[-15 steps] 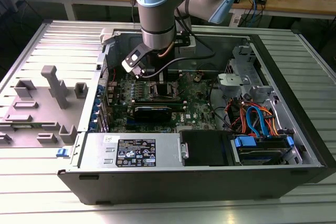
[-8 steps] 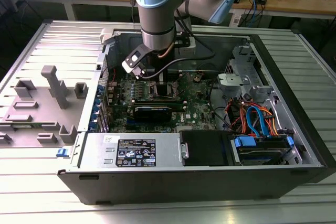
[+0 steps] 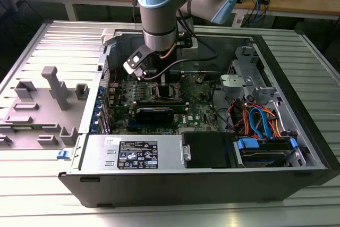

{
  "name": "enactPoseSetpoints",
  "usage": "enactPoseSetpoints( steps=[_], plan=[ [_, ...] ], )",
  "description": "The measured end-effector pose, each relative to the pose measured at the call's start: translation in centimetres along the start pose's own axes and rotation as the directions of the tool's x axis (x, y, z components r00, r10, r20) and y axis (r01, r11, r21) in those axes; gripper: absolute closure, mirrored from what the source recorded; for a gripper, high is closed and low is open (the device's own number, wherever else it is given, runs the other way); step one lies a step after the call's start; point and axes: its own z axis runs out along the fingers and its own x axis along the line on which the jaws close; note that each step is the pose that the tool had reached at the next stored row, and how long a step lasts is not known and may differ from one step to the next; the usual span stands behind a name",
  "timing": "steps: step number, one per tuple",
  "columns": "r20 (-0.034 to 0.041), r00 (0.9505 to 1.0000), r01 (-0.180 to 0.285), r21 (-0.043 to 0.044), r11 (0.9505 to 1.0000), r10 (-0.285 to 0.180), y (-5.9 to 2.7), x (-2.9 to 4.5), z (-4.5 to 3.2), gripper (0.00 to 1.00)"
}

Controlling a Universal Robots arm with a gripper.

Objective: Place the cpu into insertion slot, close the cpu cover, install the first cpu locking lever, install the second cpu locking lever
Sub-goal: 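Place the cpu into insertion slot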

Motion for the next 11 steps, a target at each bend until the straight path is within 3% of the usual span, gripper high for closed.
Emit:
enactPoseSetpoints(
  steps=[11],
  plan=[
    [0.0023,0.9998,-0.018,-0.0007,0.9998,0.018,0.07,0.00,-0.12,0.46]
  ],
)
